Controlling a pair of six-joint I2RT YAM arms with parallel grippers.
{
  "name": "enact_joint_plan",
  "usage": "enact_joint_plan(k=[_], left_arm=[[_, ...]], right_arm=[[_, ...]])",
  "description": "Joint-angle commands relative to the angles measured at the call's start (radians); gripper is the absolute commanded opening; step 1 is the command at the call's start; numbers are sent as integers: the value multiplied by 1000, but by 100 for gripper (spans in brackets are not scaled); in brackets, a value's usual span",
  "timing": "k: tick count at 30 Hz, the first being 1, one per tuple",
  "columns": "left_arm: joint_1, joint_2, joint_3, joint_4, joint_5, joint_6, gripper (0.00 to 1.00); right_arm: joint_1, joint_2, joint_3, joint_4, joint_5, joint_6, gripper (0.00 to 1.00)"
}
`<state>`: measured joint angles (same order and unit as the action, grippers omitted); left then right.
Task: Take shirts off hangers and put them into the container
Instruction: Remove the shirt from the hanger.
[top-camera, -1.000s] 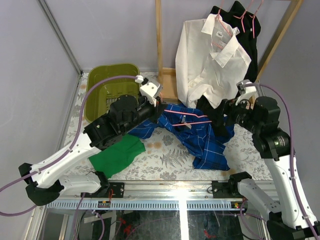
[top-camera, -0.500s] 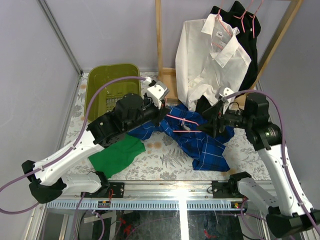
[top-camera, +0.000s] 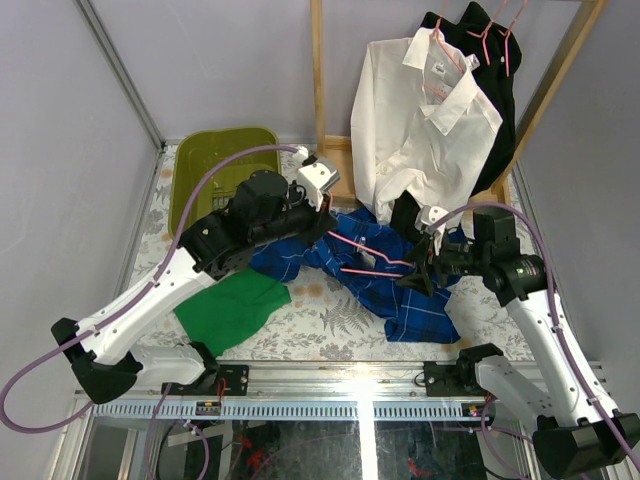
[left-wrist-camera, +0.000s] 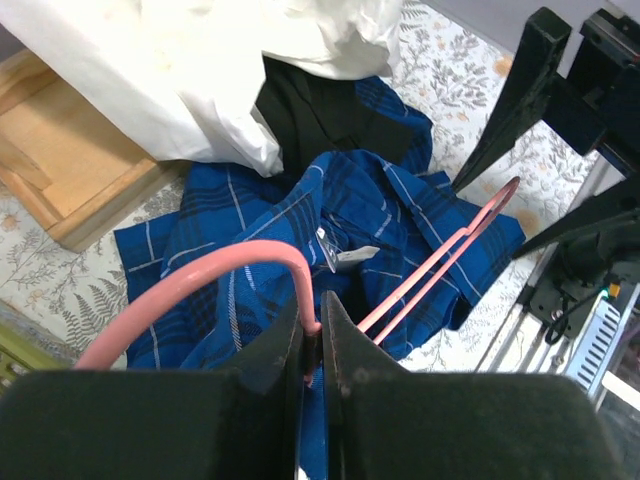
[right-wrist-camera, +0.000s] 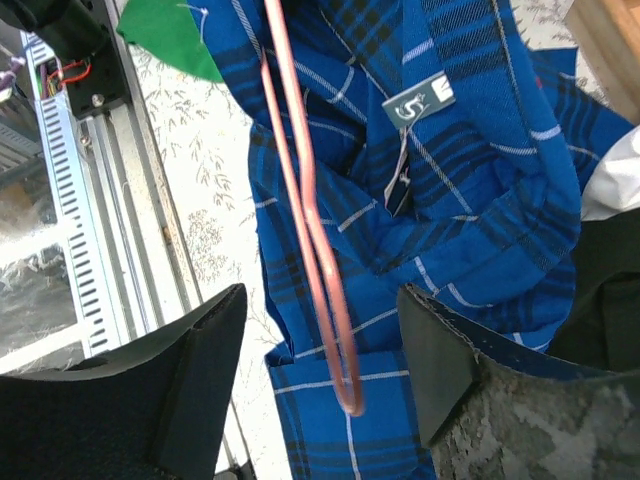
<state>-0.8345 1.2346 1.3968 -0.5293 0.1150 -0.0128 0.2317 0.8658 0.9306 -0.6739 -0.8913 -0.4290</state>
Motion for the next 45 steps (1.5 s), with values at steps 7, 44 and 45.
enact_joint_plan(k=[7,44,45], left_arm=[[13,-24,54,-26,134,37,0],[13,-296,-269,313,-108,-297,100],[14,-313,-276,308,-153,-326,100]], right_arm=[[-3,-32,-35,23,-137,-86,66],[-3,-46,103,-202,83,54,0],[-3,-44,107,-204,91,62,0]])
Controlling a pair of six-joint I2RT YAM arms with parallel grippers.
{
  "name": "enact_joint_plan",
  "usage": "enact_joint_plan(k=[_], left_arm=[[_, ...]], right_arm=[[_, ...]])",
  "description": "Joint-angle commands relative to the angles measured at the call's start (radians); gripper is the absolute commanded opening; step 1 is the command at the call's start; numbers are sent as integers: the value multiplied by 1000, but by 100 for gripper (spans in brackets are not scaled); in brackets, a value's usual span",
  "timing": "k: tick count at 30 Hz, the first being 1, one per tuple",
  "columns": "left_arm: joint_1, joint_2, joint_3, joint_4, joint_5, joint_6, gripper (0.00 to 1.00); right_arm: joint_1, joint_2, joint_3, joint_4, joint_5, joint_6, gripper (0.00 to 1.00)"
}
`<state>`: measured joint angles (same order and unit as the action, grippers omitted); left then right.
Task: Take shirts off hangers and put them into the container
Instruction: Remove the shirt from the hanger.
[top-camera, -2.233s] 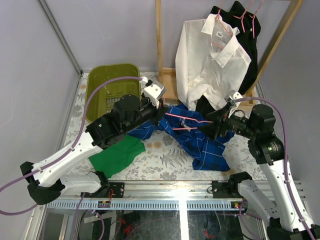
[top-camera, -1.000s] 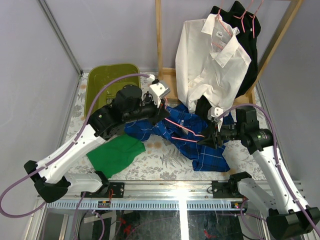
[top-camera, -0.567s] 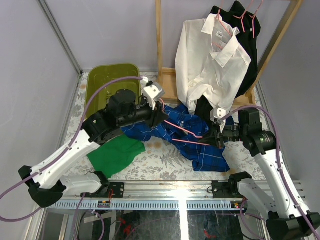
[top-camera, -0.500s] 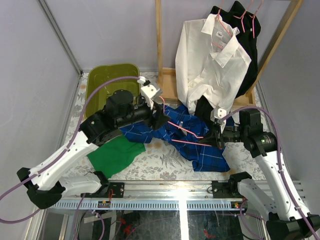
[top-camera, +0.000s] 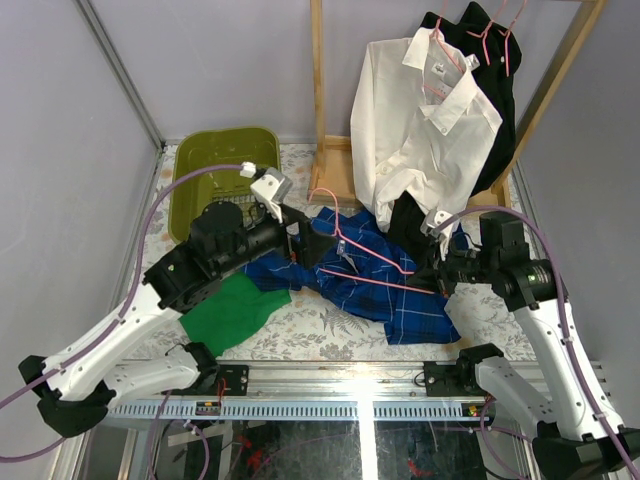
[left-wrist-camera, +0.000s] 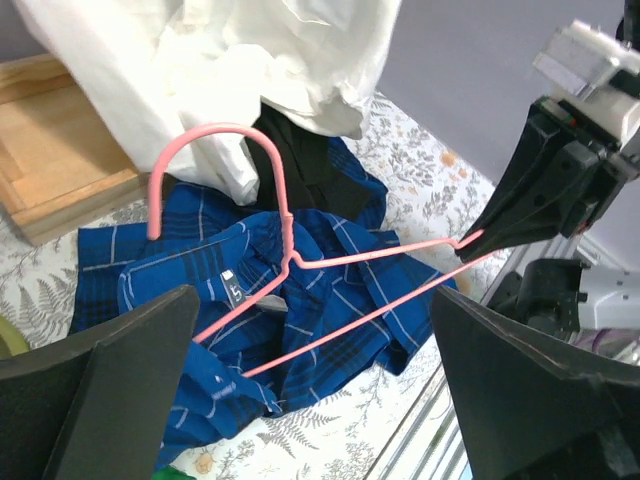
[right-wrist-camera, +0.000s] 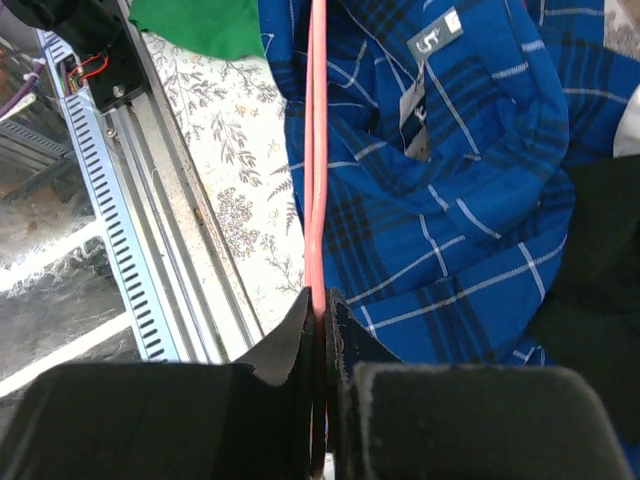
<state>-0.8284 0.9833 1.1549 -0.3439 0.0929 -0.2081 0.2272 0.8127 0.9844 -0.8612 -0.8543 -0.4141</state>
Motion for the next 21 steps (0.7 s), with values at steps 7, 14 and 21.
enact_joint_plan(k=[7,14,21], left_arm=[[8,-114,-102,18,-433,-236,100],[8,12,-96,-147,-545,-418,100],[20,11,-160,-36,-486,-507,100]], right_arm=[[2,-8,67,12,41,75,0],[2,-35,42,17,43,59,0],[3,-113,22,28,68,33,0]])
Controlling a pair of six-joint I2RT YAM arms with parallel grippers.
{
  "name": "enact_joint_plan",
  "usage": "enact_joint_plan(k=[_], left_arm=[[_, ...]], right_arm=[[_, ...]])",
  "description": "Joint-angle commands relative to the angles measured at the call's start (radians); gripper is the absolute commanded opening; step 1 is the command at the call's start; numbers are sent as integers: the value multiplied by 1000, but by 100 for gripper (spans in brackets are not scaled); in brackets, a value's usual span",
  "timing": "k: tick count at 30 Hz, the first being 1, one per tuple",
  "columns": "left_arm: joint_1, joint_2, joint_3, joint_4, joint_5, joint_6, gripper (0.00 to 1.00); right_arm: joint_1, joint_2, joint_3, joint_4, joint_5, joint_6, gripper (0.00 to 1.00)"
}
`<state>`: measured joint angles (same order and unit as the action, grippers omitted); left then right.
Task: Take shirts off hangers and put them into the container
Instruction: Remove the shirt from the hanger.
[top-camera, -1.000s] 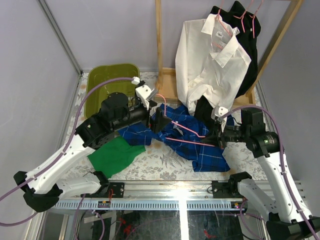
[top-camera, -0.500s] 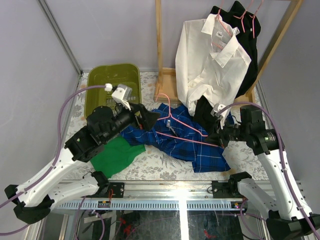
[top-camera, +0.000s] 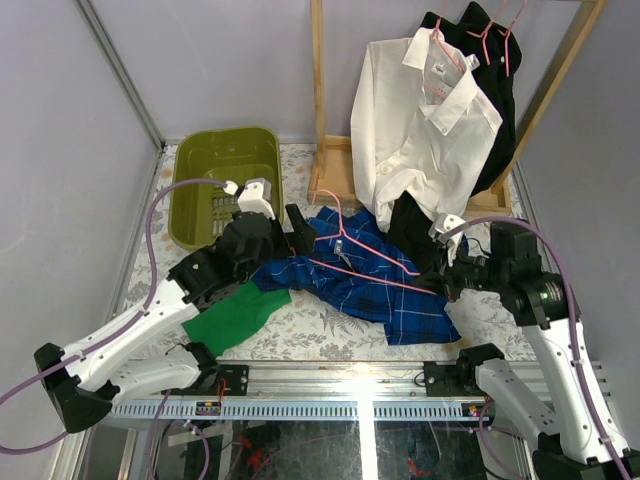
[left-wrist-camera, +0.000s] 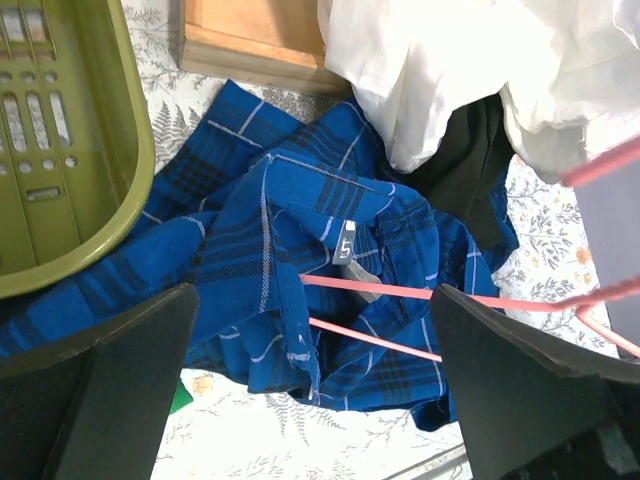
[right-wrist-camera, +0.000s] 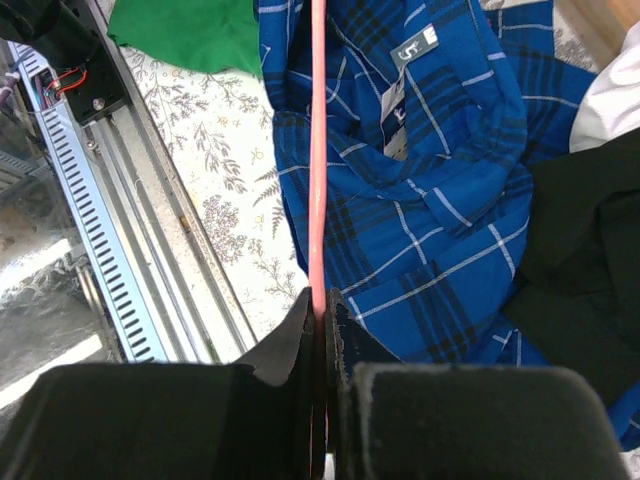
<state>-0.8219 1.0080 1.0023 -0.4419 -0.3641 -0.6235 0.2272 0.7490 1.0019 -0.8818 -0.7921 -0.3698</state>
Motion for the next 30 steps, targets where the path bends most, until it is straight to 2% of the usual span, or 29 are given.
enact_joint_plan(k=[1,6,12,19,26,30], left_arm=[[15,-7,2,48,-46,-99,100],[19,24,27,-9,-80,-107,100],[22,-29,-43,106,12,-63,100],[23,3,-25,34,-35,-63,100],[24,19,-46,32,-49,-74,100],[26,67,-37,-31,-82,-130,100]], right_arm=[[2,-60,4,51,3,-8,0],[1,-86,-8,56,-4,-2,0],[2,-54,-22,51,-7,5,0],[3,-55,-25,71,-7,17,0],[1,-60,-38,83,-6,25,0],[2,-49,-33,73,-6,29,0]])
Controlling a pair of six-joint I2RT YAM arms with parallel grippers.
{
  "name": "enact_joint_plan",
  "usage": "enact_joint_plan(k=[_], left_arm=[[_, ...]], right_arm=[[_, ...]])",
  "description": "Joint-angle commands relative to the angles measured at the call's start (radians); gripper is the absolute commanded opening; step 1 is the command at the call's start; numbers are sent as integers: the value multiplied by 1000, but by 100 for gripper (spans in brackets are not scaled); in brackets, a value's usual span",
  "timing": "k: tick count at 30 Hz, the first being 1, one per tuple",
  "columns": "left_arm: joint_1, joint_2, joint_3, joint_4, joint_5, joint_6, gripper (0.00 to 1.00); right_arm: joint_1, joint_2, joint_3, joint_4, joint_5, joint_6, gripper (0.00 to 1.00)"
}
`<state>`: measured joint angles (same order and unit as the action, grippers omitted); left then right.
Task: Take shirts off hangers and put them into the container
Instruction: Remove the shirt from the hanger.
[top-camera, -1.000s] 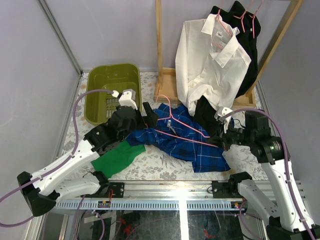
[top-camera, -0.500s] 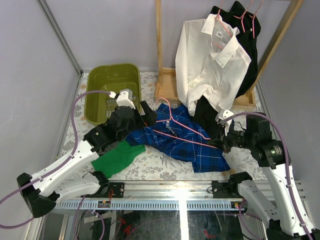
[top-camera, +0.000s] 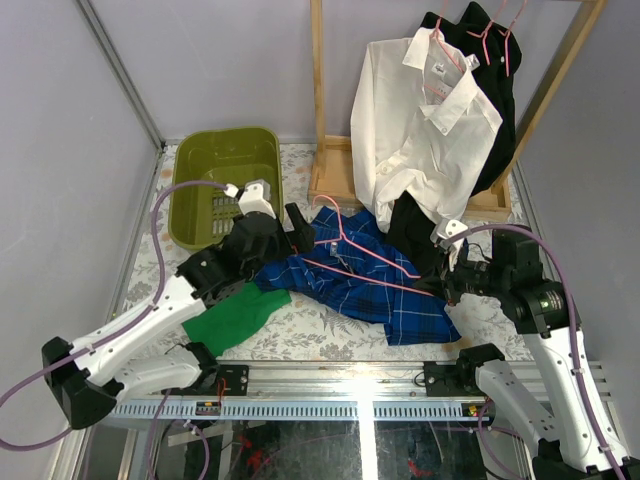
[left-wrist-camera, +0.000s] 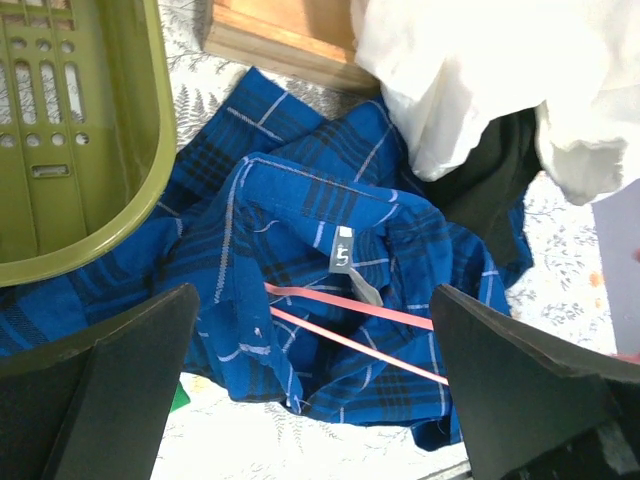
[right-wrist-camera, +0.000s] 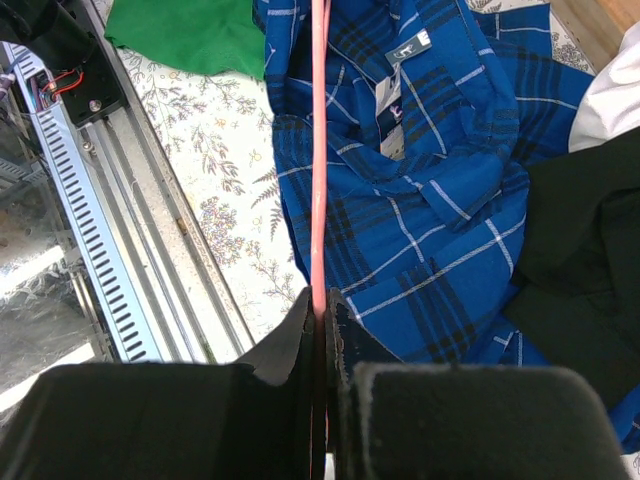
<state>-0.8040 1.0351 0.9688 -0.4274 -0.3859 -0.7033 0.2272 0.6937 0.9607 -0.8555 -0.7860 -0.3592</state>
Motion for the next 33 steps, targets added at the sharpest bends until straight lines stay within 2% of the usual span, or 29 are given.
enact_joint_plan(k=[1,6,7,11,14,17,23,28,31,33], left_arm=[[9,57,3,-66,-63,-53,100],[10,158,52,-170,-83,-73,100],[11,165,54,-176,-87,-78,97],[15,148,38,-174,-120,-93,70],[15,115,17,-166,-148,-94,59],[27,91,-15,-133,-136,-72,55],[64,109,-42,-132,-80,-77,55],[81,142,-71,-62,27,-56,54],[91,176,-71,-56,75,-54,42],[95,189,-70,-67,77,-57,20]], right_arm=[[2,7,10,45,-12,16,0],[1,7,8,49,-12,20,0],[2,6,9,47,-8,22,0],[1,4,11,42,10,26,0],[2,-2,13,40,30,26,0],[1,-5,15,42,27,31,0],[3,-19,27,15,38,16,0],[1,-25,23,11,32,15,0],[2,-21,33,0,42,9,0],[1,-24,40,-8,62,7,0]])
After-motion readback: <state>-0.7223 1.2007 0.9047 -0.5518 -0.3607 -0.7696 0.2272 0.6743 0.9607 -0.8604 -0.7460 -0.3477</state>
